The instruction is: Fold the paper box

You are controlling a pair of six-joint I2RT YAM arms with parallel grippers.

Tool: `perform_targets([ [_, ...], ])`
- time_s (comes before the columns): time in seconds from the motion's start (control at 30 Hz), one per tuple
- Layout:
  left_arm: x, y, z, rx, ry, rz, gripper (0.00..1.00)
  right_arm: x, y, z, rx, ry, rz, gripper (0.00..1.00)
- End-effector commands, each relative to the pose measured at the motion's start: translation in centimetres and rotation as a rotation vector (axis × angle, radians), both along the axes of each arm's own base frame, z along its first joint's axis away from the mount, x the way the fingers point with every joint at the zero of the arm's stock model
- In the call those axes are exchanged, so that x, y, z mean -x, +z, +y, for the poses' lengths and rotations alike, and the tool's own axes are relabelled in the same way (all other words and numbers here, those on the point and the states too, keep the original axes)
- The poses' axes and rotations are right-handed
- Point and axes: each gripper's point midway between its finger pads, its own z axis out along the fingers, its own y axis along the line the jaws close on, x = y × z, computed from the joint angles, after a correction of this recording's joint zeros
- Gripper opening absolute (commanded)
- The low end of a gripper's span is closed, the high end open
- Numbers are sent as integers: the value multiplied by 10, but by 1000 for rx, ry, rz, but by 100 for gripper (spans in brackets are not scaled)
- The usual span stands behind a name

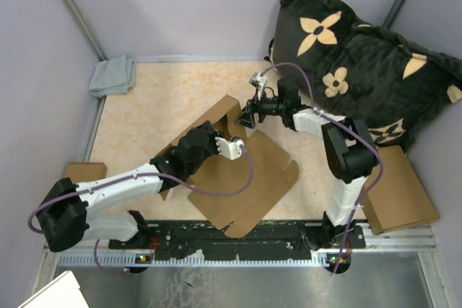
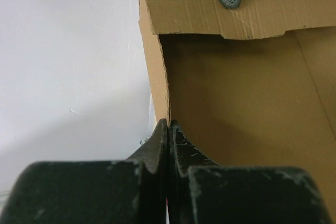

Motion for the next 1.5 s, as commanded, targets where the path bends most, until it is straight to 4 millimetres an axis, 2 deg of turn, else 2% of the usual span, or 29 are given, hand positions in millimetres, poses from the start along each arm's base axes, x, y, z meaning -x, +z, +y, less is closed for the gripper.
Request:
perform_targets([
  [0.0, 10, -16, -18, -3, -69, 72, 0, -9, 38, 12, -41, -25, -161, 74],
  [0.1, 11, -16, -22, 5, -79, 74, 0, -6, 38, 18, -52, -17, -157, 68],
  [0.2, 12, -17, -25, 7, -86, 75, 0, -5, 34, 24, -50, -24, -149, 50],
  [0.4, 11, -17, -28, 12, -85, 69, 0, 5, 26, 31, -42, -22, -143, 31],
  [0.7, 8, -9, -25, 29, -46, 36, 0, 2, 25, 13, -18, -206, -222, 1],
  [0.8, 6, -1, -26, 63, -24, 17, 5, 2, 28, 7, 4, -293, -276, 0],
  [0.83, 5, 3, -27, 81, -13, 10, 11, 2, 29, 6, 12, -319, -285, 0],
  [0.87, 1, 16, -28, 158, 29, -6, 36, -1, 27, 1, 32, -381, -276, 0],
  [0.9, 0, 27, -30, 210, 43, -8, 43, -4, 27, -2, 38, -417, -266, 0],
  [0.97, -2, 45, -35, 312, 61, -4, 54, -7, 21, -10, 57, -478, -258, 0],
  [1.0, -2, 55, -39, 372, 63, 7, 57, -8, 30, -15, 50, -510, -279, 0],
  [1.07, 0, 75, -47, 485, 50, 35, 63, -10, 34, -25, 65, -571, -290, 0],
  [1.17, 5, 101, -58, 648, 24, 75, 67, -12, 37, -43, 86, -659, -310, 0],
  [1.3, 7, 121, -61, 803, 27, 93, 66, -13, 35, -72, 149, -792, -316, 0],
  [1.4, -2, 127, -49, 890, 125, 57, 66, -9, 30, -93, 203, -870, -304, 0],
  [1.47, -16, 128, -34, 933, 223, 28, 65, -4, 24, -104, 235, -913, -279, 0],
])
